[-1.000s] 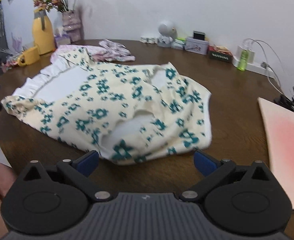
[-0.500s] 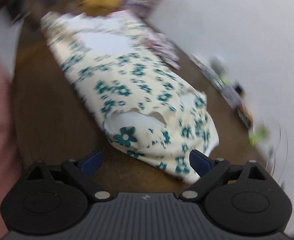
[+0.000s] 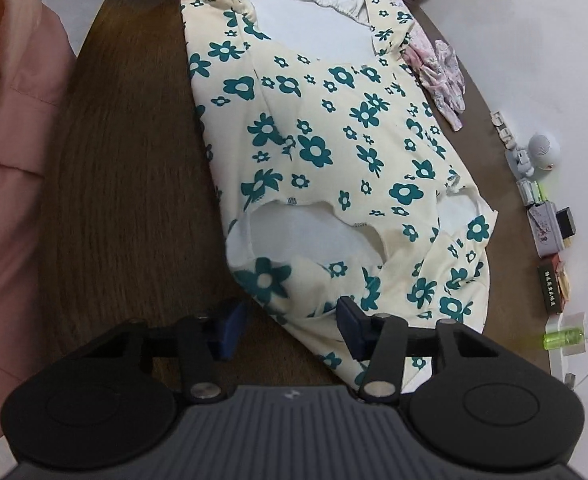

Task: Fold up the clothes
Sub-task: 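Grasp the shirt hem with the left gripper while the right gripper grasps the folded edge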

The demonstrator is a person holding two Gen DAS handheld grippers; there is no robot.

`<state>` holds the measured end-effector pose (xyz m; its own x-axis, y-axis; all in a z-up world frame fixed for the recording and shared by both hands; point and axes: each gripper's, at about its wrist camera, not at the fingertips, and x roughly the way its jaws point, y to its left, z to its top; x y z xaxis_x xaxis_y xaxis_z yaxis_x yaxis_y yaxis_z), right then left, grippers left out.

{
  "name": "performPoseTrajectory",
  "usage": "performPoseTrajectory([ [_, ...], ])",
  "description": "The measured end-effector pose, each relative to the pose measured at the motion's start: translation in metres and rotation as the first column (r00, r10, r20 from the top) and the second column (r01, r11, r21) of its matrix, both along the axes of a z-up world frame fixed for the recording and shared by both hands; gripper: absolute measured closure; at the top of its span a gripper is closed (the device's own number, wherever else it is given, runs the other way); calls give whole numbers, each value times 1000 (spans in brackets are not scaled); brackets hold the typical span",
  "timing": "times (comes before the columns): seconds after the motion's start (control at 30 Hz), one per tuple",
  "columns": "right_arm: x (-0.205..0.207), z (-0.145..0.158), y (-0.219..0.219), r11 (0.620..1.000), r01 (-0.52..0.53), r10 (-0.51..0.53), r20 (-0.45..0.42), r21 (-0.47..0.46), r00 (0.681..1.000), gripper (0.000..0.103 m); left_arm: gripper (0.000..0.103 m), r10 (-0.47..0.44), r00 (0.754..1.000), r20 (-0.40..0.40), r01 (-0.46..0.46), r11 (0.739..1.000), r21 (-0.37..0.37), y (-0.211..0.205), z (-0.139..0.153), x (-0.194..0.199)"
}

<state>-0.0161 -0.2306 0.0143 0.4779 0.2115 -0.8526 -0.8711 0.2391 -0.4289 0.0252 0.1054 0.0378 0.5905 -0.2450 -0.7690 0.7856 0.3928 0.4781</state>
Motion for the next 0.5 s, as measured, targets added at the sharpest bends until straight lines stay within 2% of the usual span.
performPoseTrajectory([
  [0.1, 4, 0, 1, 1000, -6, 6, -8, -5, 1000, 63, 75, -7, 1000, -27, 8, 1000, 18, -1, -3, 6],
  [0.2, 6, 0, 2, 1000, -21, 20, -19, -18, 1000, 66, 75, -28, 999, -43, 30, 999, 36, -4, -6, 9],
  [0.37, 10, -1, 6, 998, -51, 49, -42, -35, 998, 79, 76, -62, 997, -52, 66, 995, 74, -9, -12, 14],
  [0.43, 11, -1, 7, 998, -58, 57, -46, -39, 997, 82, 81, -75, 996, -53, 79, 993, 85, -10, -14, 15],
  [0.5, 12, -2, 8, 997, -62, 60, -49, -40, 997, 86, 91, -78, 996, -52, 82, 993, 83, -11, -15, 15],
])
